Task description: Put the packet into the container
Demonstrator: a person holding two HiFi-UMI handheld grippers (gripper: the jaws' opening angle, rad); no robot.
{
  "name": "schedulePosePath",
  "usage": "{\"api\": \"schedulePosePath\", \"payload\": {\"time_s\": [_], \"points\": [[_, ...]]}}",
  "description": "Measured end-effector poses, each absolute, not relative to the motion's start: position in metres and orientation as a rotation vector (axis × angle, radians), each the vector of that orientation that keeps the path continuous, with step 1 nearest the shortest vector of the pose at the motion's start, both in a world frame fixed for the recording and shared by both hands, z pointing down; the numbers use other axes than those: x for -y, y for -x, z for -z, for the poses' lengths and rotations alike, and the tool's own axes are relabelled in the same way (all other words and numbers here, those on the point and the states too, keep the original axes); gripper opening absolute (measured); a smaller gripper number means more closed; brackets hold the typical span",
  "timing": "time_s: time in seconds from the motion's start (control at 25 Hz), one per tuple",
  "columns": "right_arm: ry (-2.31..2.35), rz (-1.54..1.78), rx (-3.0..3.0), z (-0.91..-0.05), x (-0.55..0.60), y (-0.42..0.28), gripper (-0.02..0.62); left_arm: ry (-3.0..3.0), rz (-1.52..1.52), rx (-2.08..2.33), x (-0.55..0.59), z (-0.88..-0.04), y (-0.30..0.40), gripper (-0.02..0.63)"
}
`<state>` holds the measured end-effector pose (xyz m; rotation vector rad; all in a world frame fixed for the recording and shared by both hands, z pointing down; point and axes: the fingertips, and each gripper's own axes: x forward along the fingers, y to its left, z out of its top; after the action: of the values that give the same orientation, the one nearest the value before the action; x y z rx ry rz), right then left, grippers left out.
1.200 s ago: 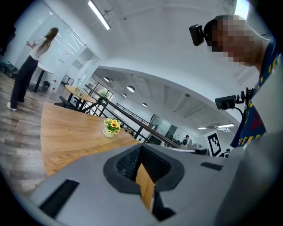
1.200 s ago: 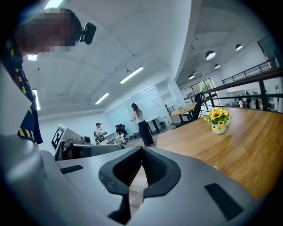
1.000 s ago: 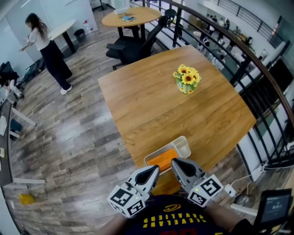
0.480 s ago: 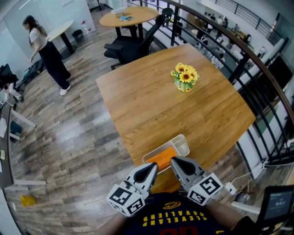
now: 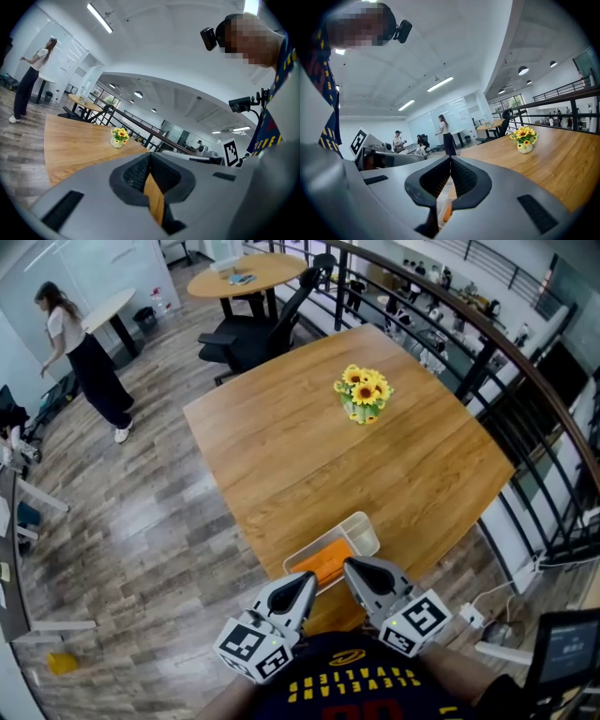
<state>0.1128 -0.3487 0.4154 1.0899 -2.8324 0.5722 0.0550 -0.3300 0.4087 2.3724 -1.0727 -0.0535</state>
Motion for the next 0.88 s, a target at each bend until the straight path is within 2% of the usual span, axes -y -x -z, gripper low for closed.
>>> {"api": "schedulePosePath", "payload": {"time_s": [0.88], "points": [[-1.139,-0.569,2.809,-0.422,0.343,-0.118,0.009,-2.337,0.054,1.092,0.325,-0.422,-0.047,0.000]]}}
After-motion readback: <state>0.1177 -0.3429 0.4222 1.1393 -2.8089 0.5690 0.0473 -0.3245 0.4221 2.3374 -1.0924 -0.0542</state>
